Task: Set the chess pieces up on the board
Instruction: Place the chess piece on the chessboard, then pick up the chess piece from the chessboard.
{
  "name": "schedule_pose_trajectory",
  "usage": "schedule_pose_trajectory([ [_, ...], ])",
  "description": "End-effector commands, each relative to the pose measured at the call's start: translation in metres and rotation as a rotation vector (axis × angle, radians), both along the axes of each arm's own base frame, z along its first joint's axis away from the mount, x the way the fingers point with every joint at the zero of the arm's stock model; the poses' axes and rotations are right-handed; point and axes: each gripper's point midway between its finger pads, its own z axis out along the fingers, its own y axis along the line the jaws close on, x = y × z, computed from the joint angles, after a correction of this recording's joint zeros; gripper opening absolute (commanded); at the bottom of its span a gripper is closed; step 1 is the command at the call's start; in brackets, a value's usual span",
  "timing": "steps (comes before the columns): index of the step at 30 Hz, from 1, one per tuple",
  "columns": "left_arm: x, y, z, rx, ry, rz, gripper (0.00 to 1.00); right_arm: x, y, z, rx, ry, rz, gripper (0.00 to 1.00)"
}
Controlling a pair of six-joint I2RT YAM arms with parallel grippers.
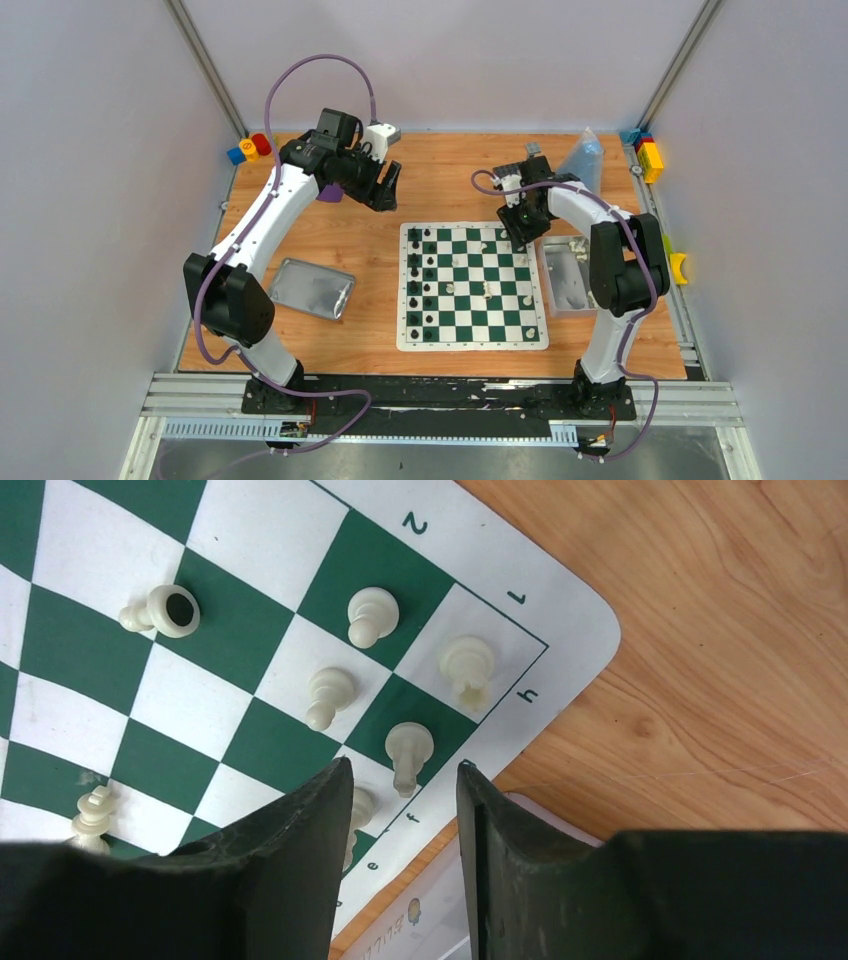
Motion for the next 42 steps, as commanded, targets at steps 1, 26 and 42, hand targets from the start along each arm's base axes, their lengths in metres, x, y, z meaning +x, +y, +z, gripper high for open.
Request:
schedule_pose_trajectory([
  [1,0.001,0.0,0.02,-0.03,-0.06,-0.002,0.79,0.02,0.009,0.033,0.038,-0.104,-0.005,0.45],
  [26,0.003,0.038,0.035,0.063,-0.194,0.095,0.86,-0.087,0.172,0.05,0.3,-0.077,0.431,0.49],
  [42,-0.003,0.055,0.048,0.058,-0.238,0.133,0.91,-0.104,0.187,0.009,0.234,-0.015,0.511,0.5],
])
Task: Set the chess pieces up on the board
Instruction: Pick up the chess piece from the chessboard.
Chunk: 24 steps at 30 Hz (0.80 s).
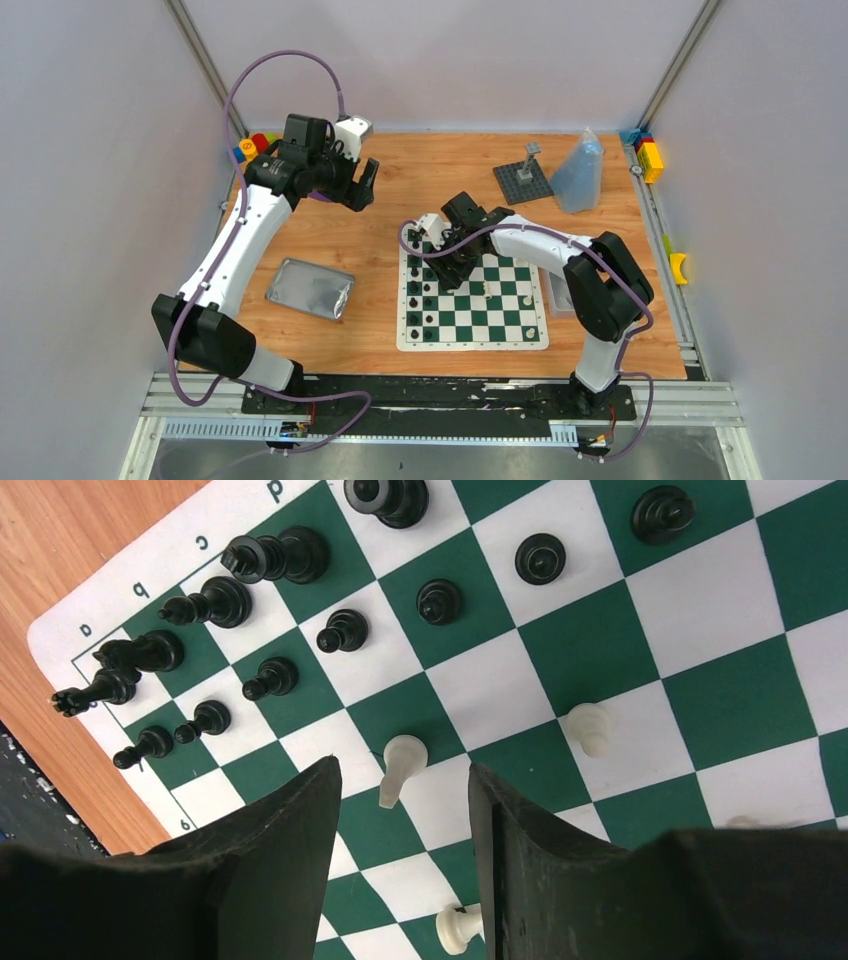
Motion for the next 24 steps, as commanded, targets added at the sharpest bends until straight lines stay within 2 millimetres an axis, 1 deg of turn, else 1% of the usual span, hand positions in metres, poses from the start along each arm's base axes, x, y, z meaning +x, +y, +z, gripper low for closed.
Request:
schedule_pose_trajectory([
  [1,0.001,0.002,0.011,-0.006,-0.054,-0.01,0.91,0.001,0.006,-0.005,0.005,-0.027,0.028,0.5],
  [5,0.001,0.002,0.009,-0.008,-0.047,-0.011,0.91,-0.003,0.004,-0.01,-0.008,-0.018,0.032,0.48],
  [10,0.001,0.002,0.008,-0.007,-0.047,-0.013,0.91,-0.006,0.006,-0.012,-0.007,-0.007,0.035,0.38],
  [12,0.0,0.002,0.008,-0.007,-0.045,-0.012,0.91,-0.006,0.007,-0.012,-0.004,-0.005,0.037,0.32],
  [15,0.001,0.002,0.008,-0.005,-0.047,-0.012,0.91,-0.007,0.007,-0.01,-0.004,-0.003,0.038,0.19],
  [19,0.001,0.004,0.009,-0.003,-0.051,-0.009,0.91,-0.005,0.001,0.002,-0.011,-0.034,0.03,0.06],
  [21,0.002,0.003,0.008,-0.002,-0.049,-0.01,0.91,-0.001,-0.006,0.016,-0.004,-0.073,0.015,0.02],
  [24,0.003,0.001,0.009,-0.011,-0.047,-0.016,0.91,0.004,-0.02,0.033,0.007,-0.103,-0.02,0.0],
])
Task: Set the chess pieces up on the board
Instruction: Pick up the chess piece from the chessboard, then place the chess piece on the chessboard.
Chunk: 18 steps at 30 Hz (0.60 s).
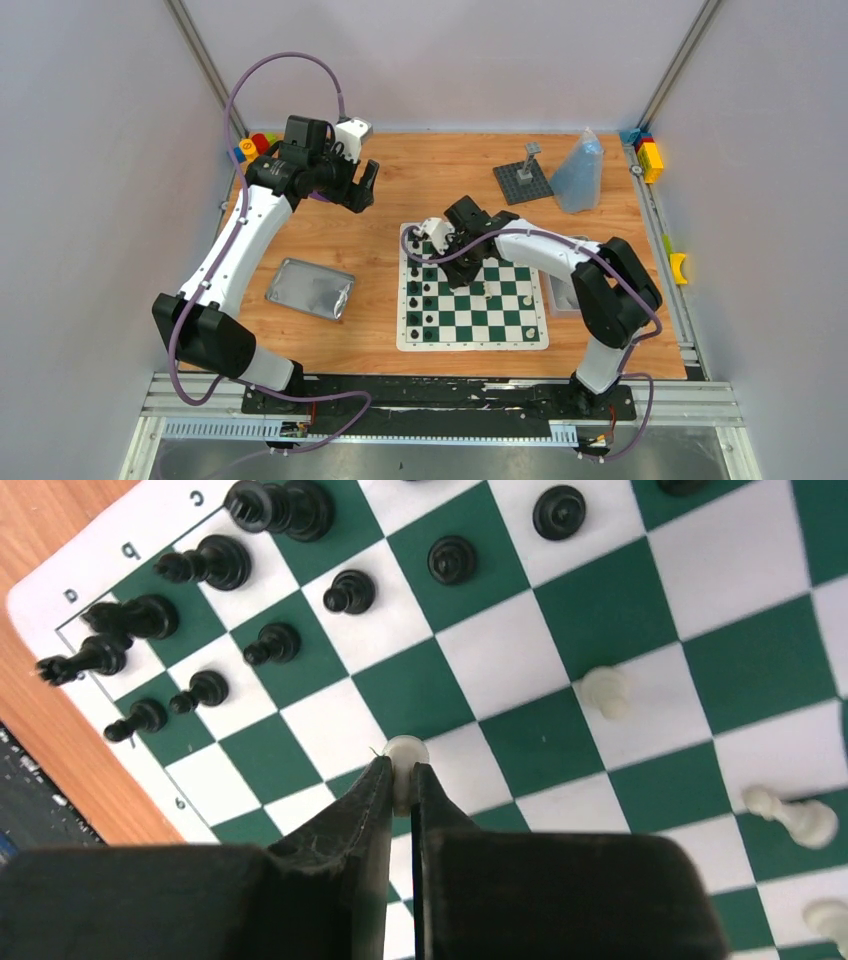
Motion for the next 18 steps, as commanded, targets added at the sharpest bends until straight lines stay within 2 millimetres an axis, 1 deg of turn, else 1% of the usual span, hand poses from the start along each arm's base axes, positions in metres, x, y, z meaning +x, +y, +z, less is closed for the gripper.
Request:
schedule_pose_trajectory([
  [1,0.004,-0.001,0.013,-0.014,-0.051,-0.018,0.91,0.013,-0.017,0.045,0.048,-0.106,-0.041,0.0],
  [4,0.004,-0.003,0.013,-0.026,-0.044,-0.024,0.91,0.02,-0.038,0.057,0.047,-0.141,-0.089,0.0],
  [7,0.004,-0.005,0.013,-0.034,-0.042,-0.028,0.91,0.027,-0.061,0.062,0.04,-0.156,-0.15,0.0],
  [9,0.004,-0.006,0.012,-0.039,-0.038,-0.03,0.91,0.036,-0.08,0.062,0.031,-0.161,-0.203,0.0],
  [13,0.005,-0.008,0.01,-0.046,-0.029,-0.034,0.91,0.05,-0.109,0.056,0.024,-0.15,-0.283,0.0],
  [16,0.004,-0.009,0.009,-0.05,-0.026,-0.038,0.91,0.056,-0.125,0.052,0.021,-0.14,-0.326,0.0],
  [18,0.004,-0.009,0.008,-0.049,-0.024,-0.038,0.92,0.056,-0.131,0.051,0.016,-0.139,-0.337,0.0],
])
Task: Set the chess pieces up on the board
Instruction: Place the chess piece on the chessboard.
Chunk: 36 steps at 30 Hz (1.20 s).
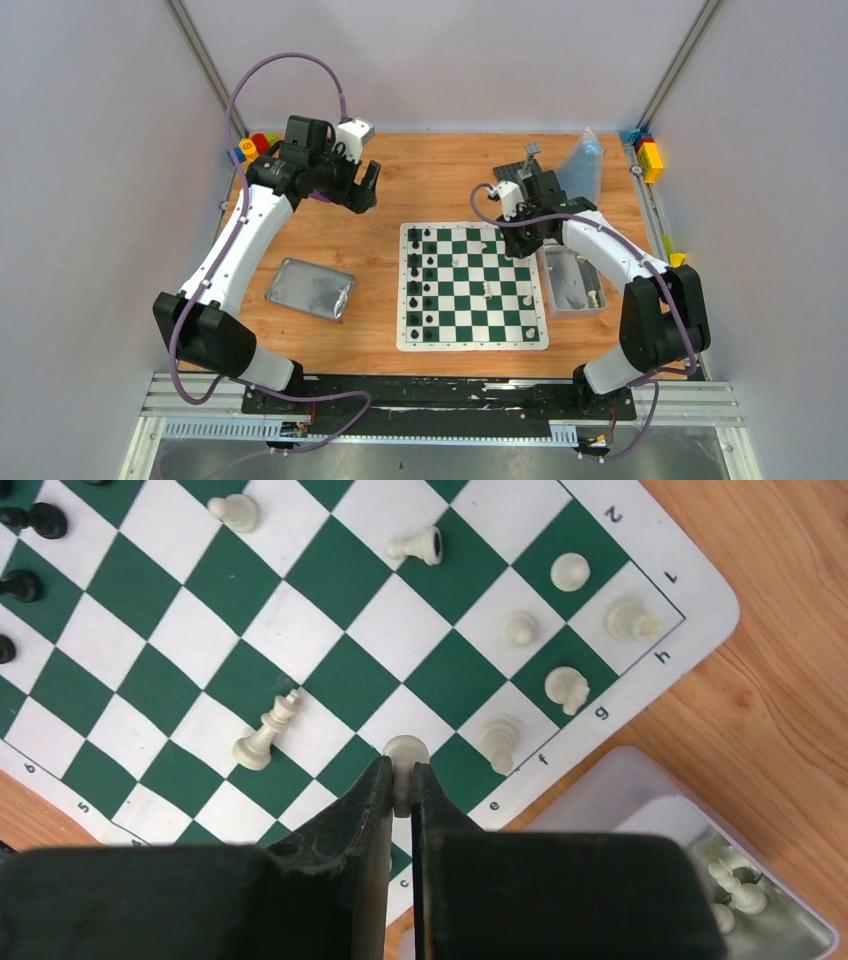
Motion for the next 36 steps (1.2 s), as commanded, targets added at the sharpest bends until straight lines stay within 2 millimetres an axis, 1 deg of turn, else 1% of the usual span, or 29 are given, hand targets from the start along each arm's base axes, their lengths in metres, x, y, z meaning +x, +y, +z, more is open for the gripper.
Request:
schedule_pose_trajectory([
  [1,0.006,-0.003,0.009,-0.025,-0.035,-0.011,0.92,-0.001,-0.011,-0.002,-0.008,-0.005,-0.001,0.0],
  [4,0.006,-0.002,0.01,-0.023,-0.04,-0.012,0.92,-0.013,-0.017,-0.006,-0.016,0.014,0.004,0.0],
  [8,0.004,-0.002,0.008,-0.021,-0.039,-0.015,0.92,-0.037,-0.021,-0.008,-0.014,0.044,0.034,0.0],
  [13,0.004,-0.001,0.007,-0.017,-0.04,-0.012,0.92,-0.069,-0.023,0.003,0.024,0.038,0.097,0.0],
  [15,0.004,-0.001,0.007,-0.016,-0.041,-0.012,0.92,-0.079,-0.025,0.003,0.027,0.041,0.117,0.0],
  [17,0.005,-0.001,0.007,-0.019,-0.039,-0.011,0.92,-0.088,-0.028,0.0,0.023,0.048,0.128,0.0],
  [19,0.005,-0.002,0.007,-0.02,-0.038,-0.011,0.92,-0.096,-0.031,-0.007,0.01,0.061,0.134,0.0],
  [23,0.006,-0.002,0.005,-0.021,-0.034,-0.01,0.93,-0.103,-0.037,-0.02,-0.014,0.085,0.133,0.0],
  [27,0.005,-0.002,0.004,-0.023,-0.03,-0.01,0.93,-0.106,-0.04,-0.03,-0.03,0.096,0.137,0.0],
  [36,0.004,-0.002,0.003,-0.02,-0.028,-0.013,0.93,-0.109,-0.046,-0.047,-0.064,0.115,0.143,0.02],
])
